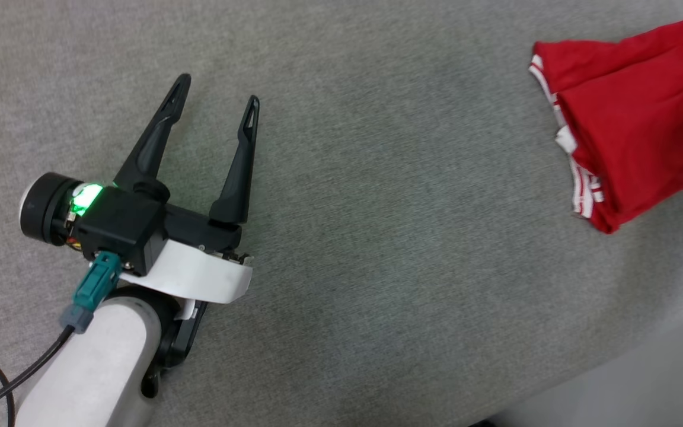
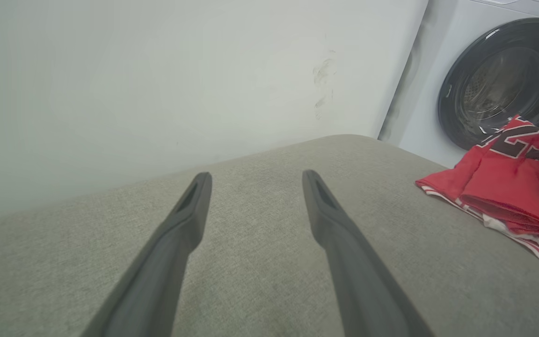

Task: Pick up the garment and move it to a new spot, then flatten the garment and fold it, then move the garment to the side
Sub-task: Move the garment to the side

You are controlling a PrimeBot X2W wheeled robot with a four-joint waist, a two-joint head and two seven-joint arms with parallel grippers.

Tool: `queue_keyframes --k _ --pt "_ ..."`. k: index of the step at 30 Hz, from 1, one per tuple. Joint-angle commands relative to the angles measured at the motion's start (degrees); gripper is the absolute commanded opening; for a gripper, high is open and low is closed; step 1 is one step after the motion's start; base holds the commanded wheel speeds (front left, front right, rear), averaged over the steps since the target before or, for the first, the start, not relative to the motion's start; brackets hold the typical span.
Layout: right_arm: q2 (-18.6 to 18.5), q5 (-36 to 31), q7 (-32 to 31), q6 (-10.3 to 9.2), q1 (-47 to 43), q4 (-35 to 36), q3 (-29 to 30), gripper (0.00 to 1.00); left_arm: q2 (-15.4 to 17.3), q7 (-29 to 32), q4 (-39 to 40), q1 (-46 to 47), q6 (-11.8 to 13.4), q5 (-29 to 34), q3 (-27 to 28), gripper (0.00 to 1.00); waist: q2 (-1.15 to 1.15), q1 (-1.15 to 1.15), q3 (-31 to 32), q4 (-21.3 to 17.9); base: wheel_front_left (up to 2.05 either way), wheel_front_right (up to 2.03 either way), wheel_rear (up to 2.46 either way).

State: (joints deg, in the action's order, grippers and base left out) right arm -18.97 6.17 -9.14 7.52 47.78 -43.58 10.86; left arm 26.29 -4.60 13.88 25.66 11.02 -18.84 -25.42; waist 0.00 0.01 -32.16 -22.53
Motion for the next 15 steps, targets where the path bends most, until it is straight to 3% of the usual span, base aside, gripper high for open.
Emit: queue_keyframes --k 1,2,3,15 --pt "0.17 -1.73 2.27 -0.06 1.52 -1.65 1.97 0.14 0.21 0.34 0.35 1.26 -0.38 0.57 -0.19 1.00 0.00 -0.01 -2.38 1.34 0.00 0.00 0.00" --pt "0.58 -2.71 3.01 -0.06 1.60 -2.79 3.09 0.48 0.28 0.43 0.32 1.58 -0.40 0.59 -0.25 1.00 0.00 -0.01 -2.64 1.47 0.00 0.00 0.00" --pt "0.81 -3.73 3.87 -0.06 1.76 -3.83 4.28 1.00 0.30 0.48 0.28 1.80 -0.44 0.57 -0.34 1.00 0.00 -0.01 -2.80 1.57 0.00 0.00 0.00" --pt "2.85 -17.40 10.66 -0.06 1.80 -8.87 17.25 1.00 -0.74 -1.95 -2.37 -0.11 0.09 -0.90 -0.39 1.00 0.00 -0.01 1.67 2.44 0.00 0.00 0.00"
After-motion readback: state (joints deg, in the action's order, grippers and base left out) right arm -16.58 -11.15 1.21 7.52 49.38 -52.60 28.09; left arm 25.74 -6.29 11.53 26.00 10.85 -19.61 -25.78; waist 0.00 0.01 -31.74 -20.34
